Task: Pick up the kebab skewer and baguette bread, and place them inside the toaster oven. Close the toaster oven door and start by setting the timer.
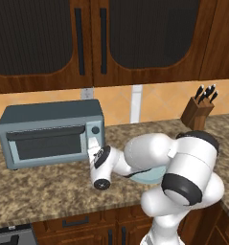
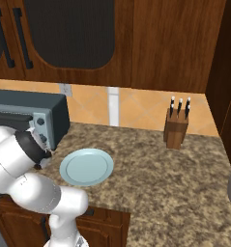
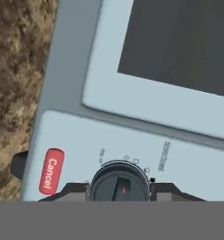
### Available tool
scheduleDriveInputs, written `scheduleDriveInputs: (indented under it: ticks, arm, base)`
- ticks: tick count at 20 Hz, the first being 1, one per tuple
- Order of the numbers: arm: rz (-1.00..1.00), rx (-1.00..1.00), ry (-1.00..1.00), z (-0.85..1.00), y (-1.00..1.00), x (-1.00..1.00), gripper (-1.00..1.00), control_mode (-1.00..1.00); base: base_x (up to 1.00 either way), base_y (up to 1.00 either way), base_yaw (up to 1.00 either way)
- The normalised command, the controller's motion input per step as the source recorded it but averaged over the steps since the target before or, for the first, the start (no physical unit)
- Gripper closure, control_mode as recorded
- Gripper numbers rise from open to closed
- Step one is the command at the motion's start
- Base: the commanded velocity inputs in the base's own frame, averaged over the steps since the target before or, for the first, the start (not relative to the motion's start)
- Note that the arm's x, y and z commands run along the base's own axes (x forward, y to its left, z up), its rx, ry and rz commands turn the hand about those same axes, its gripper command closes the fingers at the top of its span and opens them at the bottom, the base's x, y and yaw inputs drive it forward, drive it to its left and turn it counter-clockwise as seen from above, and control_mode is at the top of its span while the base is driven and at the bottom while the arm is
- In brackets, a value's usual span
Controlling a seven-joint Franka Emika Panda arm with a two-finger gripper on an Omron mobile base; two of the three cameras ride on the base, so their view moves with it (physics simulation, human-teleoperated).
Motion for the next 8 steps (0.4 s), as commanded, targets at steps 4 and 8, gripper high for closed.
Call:
scheduleDriveInputs:
  ticks: [4,8]
  arm:
    - [0.00,0.30,-0.06,0.22,0.00,0.65,1.00,-1.00]
    - [0.00,0.33,-0.03,0.15,0.00,0.58,1.00,-1.00]
  base:
    - [0.00,0.00,0.00]
    - [0.00,0.00,0.00]
